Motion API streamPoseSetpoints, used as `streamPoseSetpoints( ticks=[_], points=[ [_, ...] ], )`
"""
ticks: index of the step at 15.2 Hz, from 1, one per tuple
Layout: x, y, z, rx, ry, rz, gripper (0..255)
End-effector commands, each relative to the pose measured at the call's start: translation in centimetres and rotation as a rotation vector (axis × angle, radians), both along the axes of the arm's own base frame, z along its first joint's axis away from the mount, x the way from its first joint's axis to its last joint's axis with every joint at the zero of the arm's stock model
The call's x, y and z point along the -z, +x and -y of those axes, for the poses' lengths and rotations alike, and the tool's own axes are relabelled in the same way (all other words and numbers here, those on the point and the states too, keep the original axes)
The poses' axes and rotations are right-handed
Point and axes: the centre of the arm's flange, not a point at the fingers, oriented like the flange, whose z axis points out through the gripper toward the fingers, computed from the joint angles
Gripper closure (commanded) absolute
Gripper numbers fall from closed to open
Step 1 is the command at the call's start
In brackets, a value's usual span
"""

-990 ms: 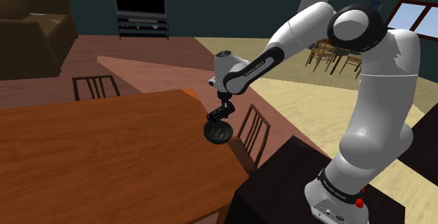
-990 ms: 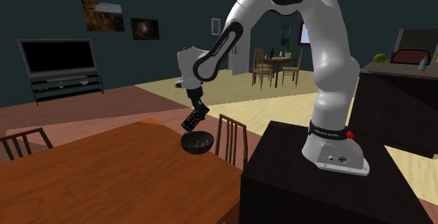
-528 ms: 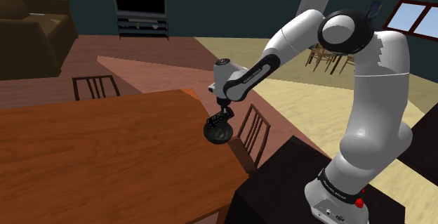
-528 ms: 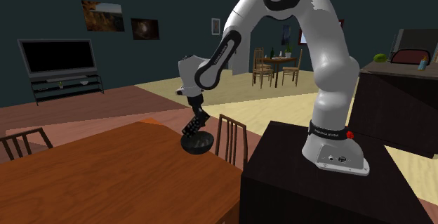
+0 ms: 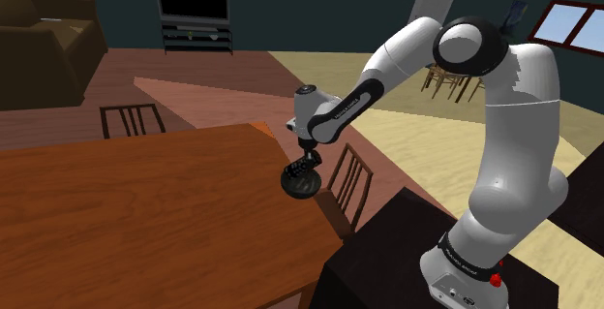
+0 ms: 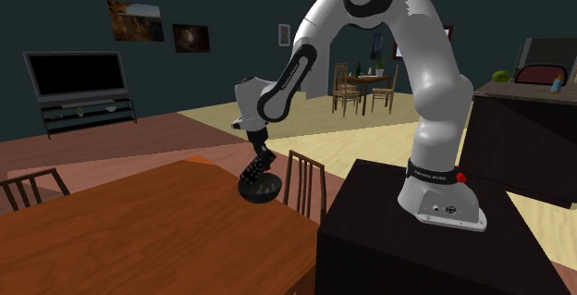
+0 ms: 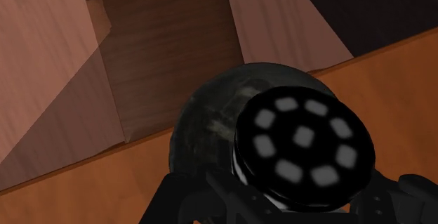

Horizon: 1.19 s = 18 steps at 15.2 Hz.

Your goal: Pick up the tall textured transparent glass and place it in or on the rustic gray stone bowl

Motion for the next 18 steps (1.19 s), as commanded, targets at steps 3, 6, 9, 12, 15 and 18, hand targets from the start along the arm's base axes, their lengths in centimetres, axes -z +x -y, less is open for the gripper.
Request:
streamPoseSetpoints(
  ticks=[3, 6, 9, 12, 15, 18],
  points=[
    [0.0, 0.0, 0.0, 0.000, 0.000, 0.001, 0],
    [0.0, 0.0, 0.0, 0.000, 0.000, 0.001, 0],
    [-2.6, 0.2, -0.5, 0.000, 0.000, 0.001, 0],
    [-4.9, 0.4, -1.0, 0.000, 0.000, 0.001, 0],
    [-4.9, 0.4, -1.0, 0.000, 0.000, 0.001, 0],
    [-4.9, 0.4, -1.0, 0.000, 0.000, 0.001, 0]
  ],
)
